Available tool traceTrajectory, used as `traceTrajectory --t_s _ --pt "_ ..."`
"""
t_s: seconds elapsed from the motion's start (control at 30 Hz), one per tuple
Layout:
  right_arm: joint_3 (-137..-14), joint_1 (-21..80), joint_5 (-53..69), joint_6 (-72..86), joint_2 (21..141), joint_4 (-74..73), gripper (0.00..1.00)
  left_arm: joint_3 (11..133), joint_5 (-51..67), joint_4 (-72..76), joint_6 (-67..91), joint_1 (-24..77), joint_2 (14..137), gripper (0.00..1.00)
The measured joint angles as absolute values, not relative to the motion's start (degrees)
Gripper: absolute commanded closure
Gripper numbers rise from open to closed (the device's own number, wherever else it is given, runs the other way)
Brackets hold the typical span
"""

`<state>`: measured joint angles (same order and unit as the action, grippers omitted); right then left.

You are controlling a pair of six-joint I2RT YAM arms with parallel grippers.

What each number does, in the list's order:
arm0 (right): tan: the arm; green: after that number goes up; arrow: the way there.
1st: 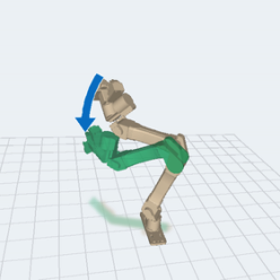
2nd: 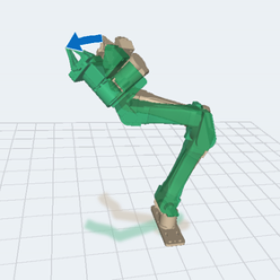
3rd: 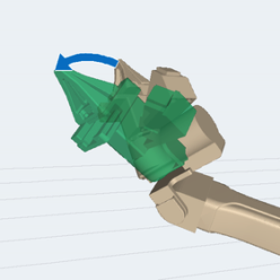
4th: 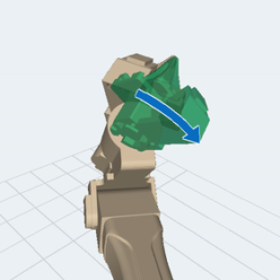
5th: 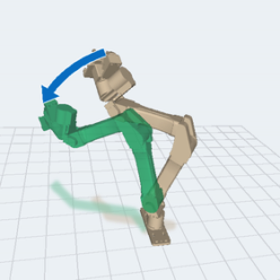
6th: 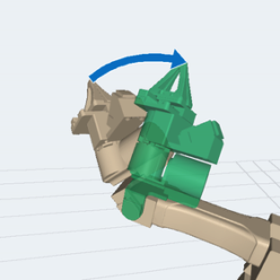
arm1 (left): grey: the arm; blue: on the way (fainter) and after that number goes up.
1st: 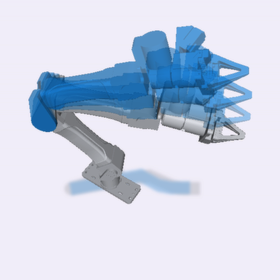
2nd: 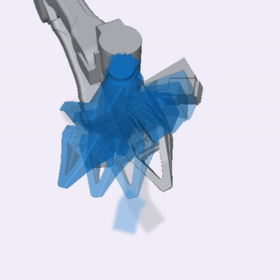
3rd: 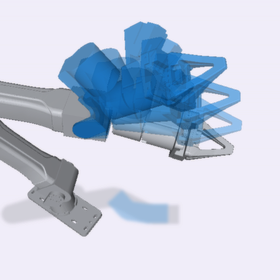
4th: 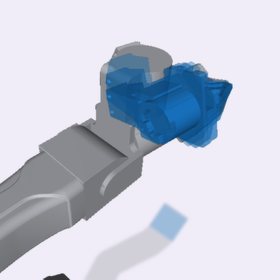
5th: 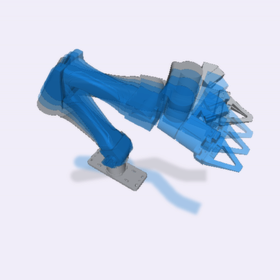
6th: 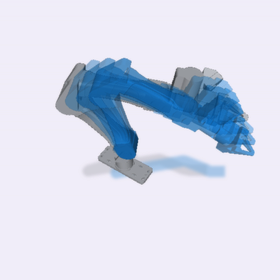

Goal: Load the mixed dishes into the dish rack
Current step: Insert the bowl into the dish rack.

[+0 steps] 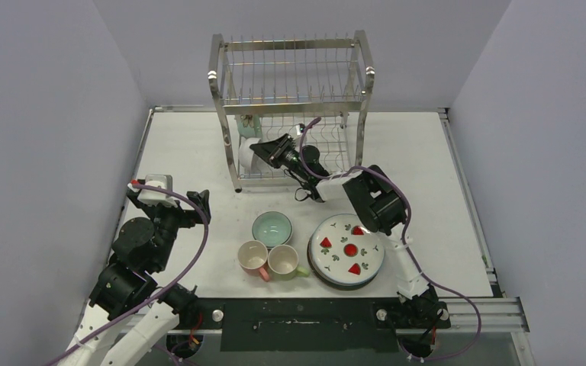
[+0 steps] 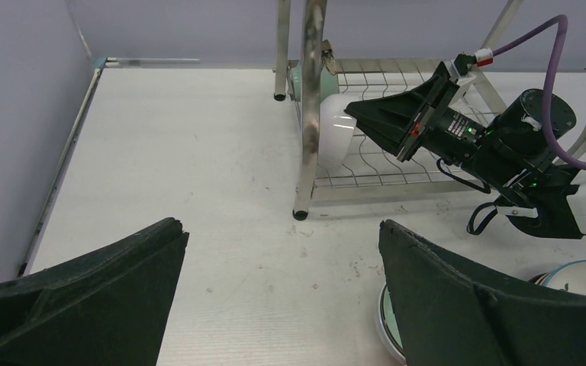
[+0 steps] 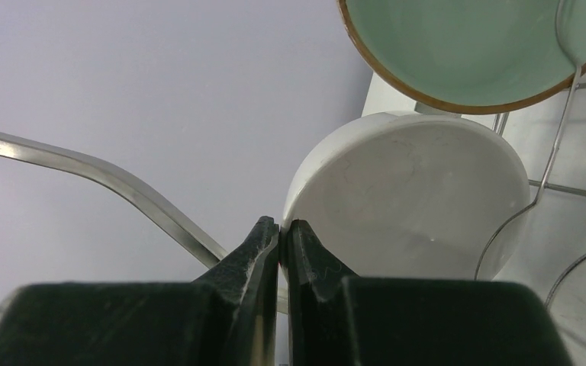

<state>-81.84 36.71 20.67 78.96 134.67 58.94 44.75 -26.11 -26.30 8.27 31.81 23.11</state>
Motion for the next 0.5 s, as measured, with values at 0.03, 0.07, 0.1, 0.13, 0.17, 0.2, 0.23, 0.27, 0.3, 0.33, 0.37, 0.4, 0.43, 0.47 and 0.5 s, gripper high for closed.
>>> traceTrajectory --t_s 0.03,0.07,0.1,0.13,0.17,0.2,0.23,0.27,0.3,0.33,0.37,0.4,0.43,0.47,0.5 --pt "-81.5 36.7 20.9 79.0 134.7 59.2 1.0 44.8 -26.1 -26.3 8.3 31.8 23.1 0.03" --pt "-81.4 36.6 20.9 79.0 134.7 59.4 0.96 44.8 -26.1 -26.3 8.3 31.8 23.1 0.03" --pt "-81.2 36.4 21.1 78.9 134.7 59.6 0.92 44.8 -26.1 -26.3 8.3 31.8 23.1 0.03" --pt "-80.9 36.4 21.1 78.9 134.6 59.7 0.88 44.8 -26.1 -26.3 8.3 31.8 23.1 0.03" --pt "-80.5 36.4 21.3 78.8 134.6 59.9 0.84 44.8 -26.1 -26.3 8.3 31.8 23.1 0.03" --pt "-80.2 36.4 21.4 78.8 134.5 60.1 0.78 44.8 -26.1 -26.3 8.3 31.8 23.1 0.03" --pt "-80.0 36.4 21.5 78.7 134.5 60.2 0.73 44.8 -26.1 -26.3 8.3 31.8 23.1 0.03" --pt "-79.7 36.4 21.5 78.6 134.5 60.2 0.67 44.8 -26.1 -26.3 8.3 31.8 23.1 0.03" --pt "-79.4 36.4 21.5 78.5 134.5 60.1 0.63 44.8 -26.1 -26.3 8.3 31.8 23.1 0.03" --pt "-79.0 36.4 21.5 78.5 134.5 60.0 0.58 44.8 -26.1 -26.3 8.3 31.8 23.1 0.03" --pt "-78.6 36.3 21.5 78.4 134.5 59.9 0.55 44.8 -26.1 -26.3 8.3 31.8 23.2 0.03" --pt "-78.1 36.3 21.5 78.2 134.5 59.8 0.53 44.8 -26.1 -26.3 8.3 31.8 23.2 0.03" --pt "-77.7 36.3 21.5 78.1 134.3 59.7 0.51 44.8 -26.1 -26.3 8.3 31.8 23.2 0.03" --pt "-77.2 36.3 21.4 77.9 134.1 59.4 0.5 44.8 -26.1 -26.3 8.3 31.8 23.2 0.03" --pt "-76.7 36.3 21.4 77.6 133.6 59.0 0.49 44.8 -26.1 -26.3 8.3 31.8 23.3 0.03"
